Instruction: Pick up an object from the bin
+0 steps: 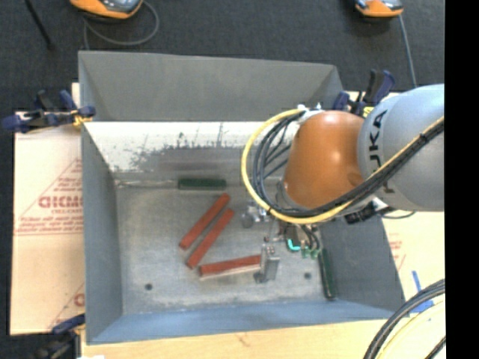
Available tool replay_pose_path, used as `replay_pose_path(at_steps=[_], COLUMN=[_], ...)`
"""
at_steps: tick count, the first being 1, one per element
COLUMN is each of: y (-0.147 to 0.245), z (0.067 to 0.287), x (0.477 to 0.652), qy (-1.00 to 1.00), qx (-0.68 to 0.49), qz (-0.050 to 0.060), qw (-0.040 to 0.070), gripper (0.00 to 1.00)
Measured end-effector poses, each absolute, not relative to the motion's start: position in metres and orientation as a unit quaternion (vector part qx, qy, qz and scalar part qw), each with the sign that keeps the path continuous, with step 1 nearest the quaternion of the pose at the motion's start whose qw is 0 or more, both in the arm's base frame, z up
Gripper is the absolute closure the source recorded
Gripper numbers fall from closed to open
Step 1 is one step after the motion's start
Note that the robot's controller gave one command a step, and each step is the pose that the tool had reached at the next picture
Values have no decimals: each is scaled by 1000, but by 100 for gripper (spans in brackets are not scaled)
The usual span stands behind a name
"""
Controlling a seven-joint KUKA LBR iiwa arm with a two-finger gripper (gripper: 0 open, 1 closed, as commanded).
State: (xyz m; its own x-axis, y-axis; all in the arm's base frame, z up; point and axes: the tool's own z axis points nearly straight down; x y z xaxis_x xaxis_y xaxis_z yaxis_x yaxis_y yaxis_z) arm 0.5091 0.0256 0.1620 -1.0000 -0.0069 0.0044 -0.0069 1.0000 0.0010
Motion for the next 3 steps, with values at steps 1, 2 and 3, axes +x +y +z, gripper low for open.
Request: replay_pose_path(at_steps=[1,2,3], y=[7,8,-8], z=[71,75,208], x=[513,516,505], qy=[-1000,-1000,-999], qx=[-20,-20,-39], qz=[0,-1,0], qw=[2,-1,-5], gripper=[0,100,100])
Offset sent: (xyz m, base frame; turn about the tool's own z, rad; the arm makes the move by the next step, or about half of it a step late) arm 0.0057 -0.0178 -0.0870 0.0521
